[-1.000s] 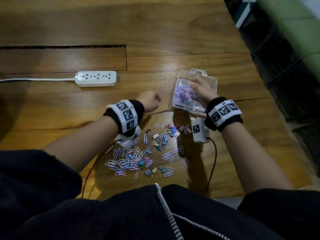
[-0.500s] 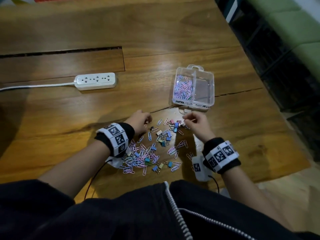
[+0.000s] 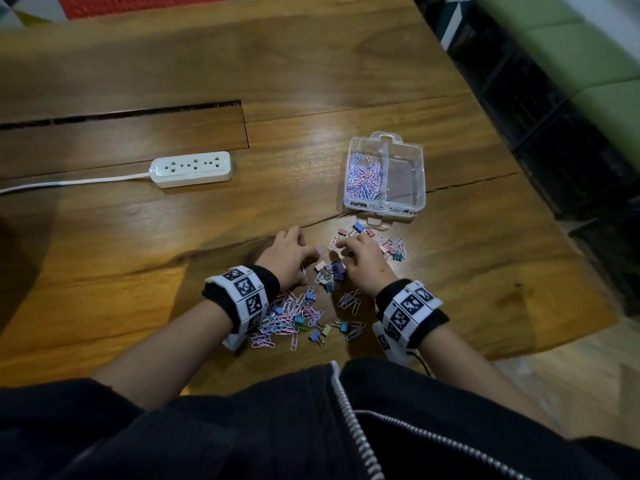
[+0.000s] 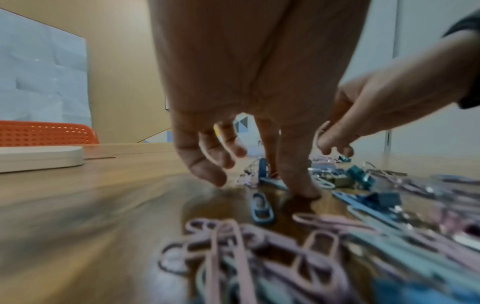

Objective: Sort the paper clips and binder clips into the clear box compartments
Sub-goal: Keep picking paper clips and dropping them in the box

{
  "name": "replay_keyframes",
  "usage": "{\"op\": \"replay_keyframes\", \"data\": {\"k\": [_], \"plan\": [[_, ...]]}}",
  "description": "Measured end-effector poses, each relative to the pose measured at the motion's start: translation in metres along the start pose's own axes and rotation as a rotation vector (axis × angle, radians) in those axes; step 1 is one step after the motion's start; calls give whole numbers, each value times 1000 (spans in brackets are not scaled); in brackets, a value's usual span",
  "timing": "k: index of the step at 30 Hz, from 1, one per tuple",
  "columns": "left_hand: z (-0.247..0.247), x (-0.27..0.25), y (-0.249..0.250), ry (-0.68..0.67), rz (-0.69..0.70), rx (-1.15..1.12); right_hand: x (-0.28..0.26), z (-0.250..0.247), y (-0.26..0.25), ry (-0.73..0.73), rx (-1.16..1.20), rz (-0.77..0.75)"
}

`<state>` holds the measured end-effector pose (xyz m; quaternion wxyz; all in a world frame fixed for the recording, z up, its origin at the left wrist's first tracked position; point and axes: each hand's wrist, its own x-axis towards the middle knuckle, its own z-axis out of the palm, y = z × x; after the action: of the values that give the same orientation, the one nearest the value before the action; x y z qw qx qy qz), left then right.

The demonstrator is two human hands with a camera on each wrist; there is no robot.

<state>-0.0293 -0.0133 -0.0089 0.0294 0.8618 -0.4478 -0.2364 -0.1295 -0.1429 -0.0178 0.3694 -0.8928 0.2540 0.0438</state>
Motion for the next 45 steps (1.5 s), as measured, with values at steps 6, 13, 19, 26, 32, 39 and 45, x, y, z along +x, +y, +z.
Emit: {"op": "replay_keyframes", "data": {"k": [6, 13, 19, 26, 32, 39, 45], "plan": [[3, -7, -2, 90, 127, 42, 25, -2, -16, -94, -262, -112], [3, -5, -4, 46, 228, 196, 28, -7, -12, -114, -450, -140], [3, -12, -14, 42, 140, 27, 18, -4, 0, -66, -529, -208], [-18, -14, -31, 32, -342, -1180, 20, -12, 0, -32, -419, -98], [-14, -4, -28, -81, -439, -1146, 22, -11, 4, -98, -407, -33], [-2, 9, -14, 14, -191, -152, 12, -18, 1, 34, -20, -40], [-6, 9, -11, -92, -161, -123, -8, -16, -12, -308, 130, 57]]}}
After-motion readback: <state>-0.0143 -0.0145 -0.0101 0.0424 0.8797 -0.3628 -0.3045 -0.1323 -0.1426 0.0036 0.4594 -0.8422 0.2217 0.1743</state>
